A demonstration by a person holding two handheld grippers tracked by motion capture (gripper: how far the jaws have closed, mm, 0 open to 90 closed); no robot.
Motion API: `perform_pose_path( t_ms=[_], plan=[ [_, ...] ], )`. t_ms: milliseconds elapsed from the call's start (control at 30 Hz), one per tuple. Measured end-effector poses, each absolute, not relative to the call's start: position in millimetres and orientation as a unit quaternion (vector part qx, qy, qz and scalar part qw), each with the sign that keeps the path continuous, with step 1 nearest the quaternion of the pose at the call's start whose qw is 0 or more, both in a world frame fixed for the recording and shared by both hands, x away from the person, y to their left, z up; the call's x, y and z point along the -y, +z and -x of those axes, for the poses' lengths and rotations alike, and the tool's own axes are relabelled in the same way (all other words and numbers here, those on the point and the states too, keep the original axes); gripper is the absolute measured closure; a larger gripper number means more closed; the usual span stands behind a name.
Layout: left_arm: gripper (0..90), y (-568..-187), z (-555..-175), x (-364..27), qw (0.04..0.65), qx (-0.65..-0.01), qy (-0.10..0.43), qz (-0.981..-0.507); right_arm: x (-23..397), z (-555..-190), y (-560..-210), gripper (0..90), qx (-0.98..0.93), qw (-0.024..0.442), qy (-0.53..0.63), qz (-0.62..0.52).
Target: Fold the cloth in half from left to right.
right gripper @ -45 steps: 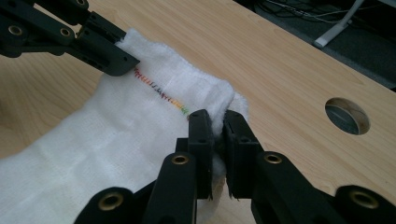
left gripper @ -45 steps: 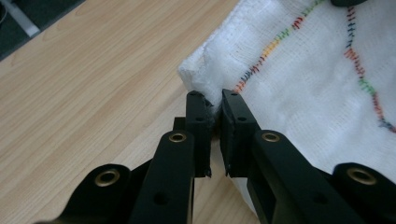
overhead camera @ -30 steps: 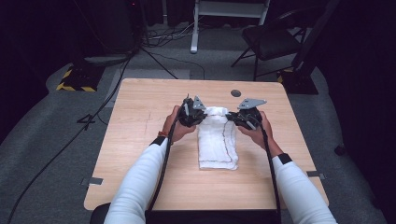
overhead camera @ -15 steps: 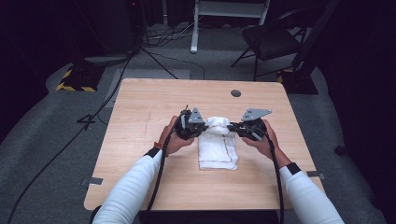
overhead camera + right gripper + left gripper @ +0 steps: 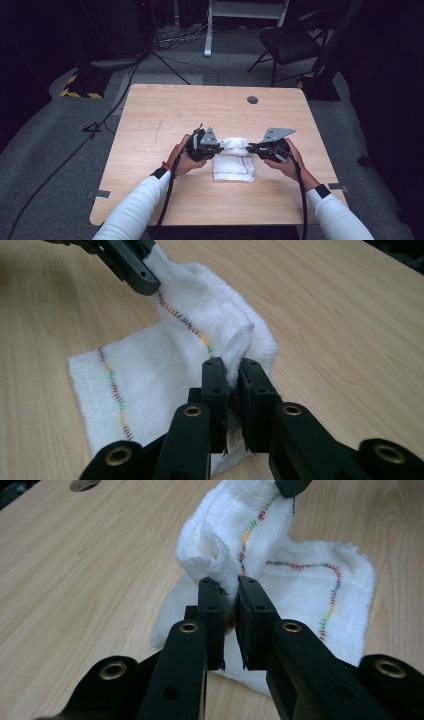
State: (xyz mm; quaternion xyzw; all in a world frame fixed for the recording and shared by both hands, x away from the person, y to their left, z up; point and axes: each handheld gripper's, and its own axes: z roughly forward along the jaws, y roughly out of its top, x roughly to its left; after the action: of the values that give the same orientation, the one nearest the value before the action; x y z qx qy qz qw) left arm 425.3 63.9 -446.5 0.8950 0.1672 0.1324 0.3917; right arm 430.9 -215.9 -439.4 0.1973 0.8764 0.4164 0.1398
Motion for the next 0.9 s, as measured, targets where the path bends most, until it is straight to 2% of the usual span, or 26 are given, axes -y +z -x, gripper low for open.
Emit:
perform_pose_path(
  t_ms=[900],
  plan=[
    [80.4, -457, -396, -74, 0.362, -0.136, 0.115, -0.915, 233, -397, -455, 84.0, -0.892, 0.104, 0.407, -0.168]
  ],
)
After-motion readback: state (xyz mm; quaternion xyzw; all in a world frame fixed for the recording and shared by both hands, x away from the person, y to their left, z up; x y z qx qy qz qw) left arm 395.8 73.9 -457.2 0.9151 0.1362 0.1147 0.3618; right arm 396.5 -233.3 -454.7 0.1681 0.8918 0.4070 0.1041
